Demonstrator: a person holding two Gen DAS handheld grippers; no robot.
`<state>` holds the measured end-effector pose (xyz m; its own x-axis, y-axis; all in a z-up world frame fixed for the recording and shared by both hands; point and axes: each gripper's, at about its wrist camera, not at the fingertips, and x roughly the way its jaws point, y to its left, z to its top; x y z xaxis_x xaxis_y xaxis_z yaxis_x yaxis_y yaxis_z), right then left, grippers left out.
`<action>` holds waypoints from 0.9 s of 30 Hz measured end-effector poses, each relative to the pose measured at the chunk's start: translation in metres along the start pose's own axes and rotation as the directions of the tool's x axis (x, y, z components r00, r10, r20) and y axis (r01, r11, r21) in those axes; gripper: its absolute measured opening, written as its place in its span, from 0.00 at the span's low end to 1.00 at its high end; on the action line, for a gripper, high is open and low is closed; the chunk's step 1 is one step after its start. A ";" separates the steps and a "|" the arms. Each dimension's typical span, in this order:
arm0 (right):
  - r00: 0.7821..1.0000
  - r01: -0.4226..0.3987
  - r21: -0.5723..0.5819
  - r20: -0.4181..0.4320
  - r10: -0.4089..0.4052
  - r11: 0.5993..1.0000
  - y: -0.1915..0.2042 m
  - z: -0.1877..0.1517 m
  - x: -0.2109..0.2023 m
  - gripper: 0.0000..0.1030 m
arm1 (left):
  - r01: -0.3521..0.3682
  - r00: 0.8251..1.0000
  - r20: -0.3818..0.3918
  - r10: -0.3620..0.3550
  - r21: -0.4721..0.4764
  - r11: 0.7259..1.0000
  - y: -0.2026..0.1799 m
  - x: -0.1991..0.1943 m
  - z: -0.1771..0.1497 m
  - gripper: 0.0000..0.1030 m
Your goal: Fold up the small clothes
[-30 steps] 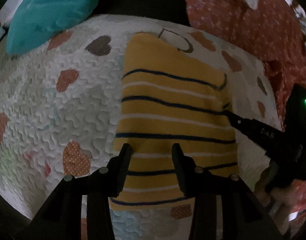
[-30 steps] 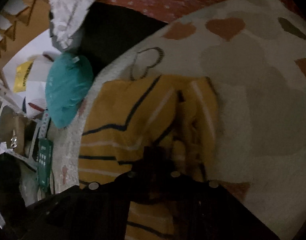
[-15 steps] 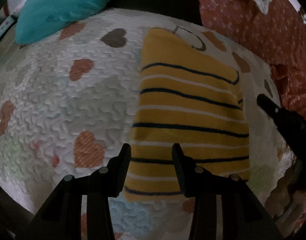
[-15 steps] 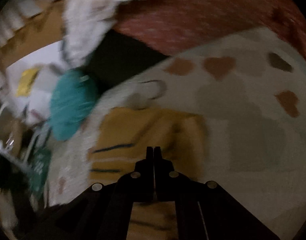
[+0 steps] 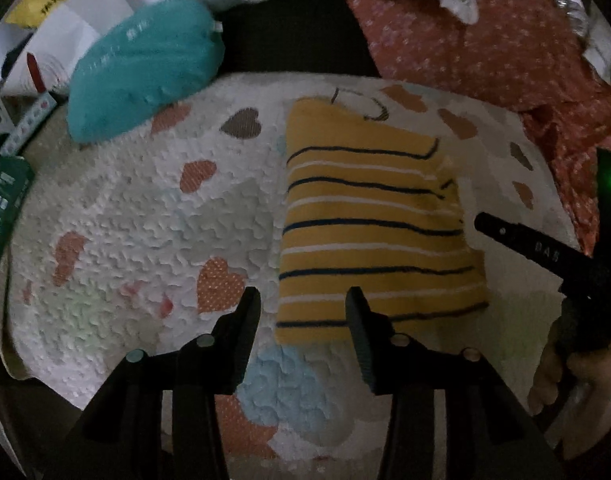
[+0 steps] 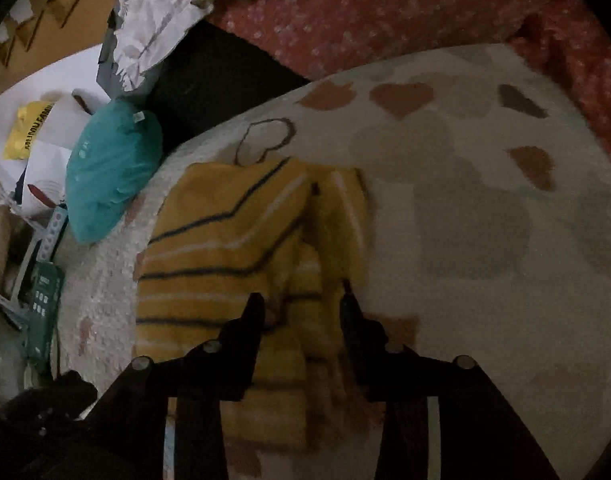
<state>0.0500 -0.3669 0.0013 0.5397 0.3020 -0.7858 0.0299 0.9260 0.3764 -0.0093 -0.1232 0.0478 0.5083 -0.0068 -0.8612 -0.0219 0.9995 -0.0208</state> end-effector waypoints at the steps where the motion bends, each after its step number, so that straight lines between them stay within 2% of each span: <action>1: 1.000 0.012 0.001 0.012 -0.012 1.000 0.001 -0.003 -0.008 0.41 | 0.002 1.000 0.014 -0.002 0.001 1.000 -0.001 -0.007 -0.004 0.44; 4: 0.999 0.022 0.045 0.040 -0.024 0.999 -0.001 -0.027 -0.035 0.42 | 0.011 0.999 0.041 -0.011 0.001 1.000 -0.002 -0.026 -0.016 0.48; 7: 1.000 0.011 0.096 0.022 -0.013 0.995 -0.003 -0.061 -0.050 0.44 | 0.026 0.999 0.041 -0.025 -0.007 1.000 0.001 -0.037 -0.030 0.48; 14: 0.996 0.088 0.076 -0.025 -0.086 0.993 0.002 -0.119 -0.067 0.44 | 0.029 0.999 0.035 -0.028 -0.019 0.999 0.006 -0.058 -0.066 0.48; 20: 0.993 0.118 0.043 -0.029 -0.117 0.992 0.009 -0.145 -0.081 0.50 | -0.025 0.995 0.093 0.026 -0.009 1.000 0.008 -0.079 -0.085 0.52; 27: 0.988 0.151 -0.039 -0.017 -0.152 0.988 0.027 -0.165 -0.094 0.52 | -0.023 0.994 0.111 0.024 -0.009 1.000 0.011 -0.088 -0.098 0.54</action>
<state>-0.1388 -0.3334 0.0044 0.5144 0.1615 -0.8422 0.0787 0.9691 0.2339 -0.1389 -0.1146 0.0738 0.6001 0.0203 -0.7996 -0.0410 0.9991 -0.0054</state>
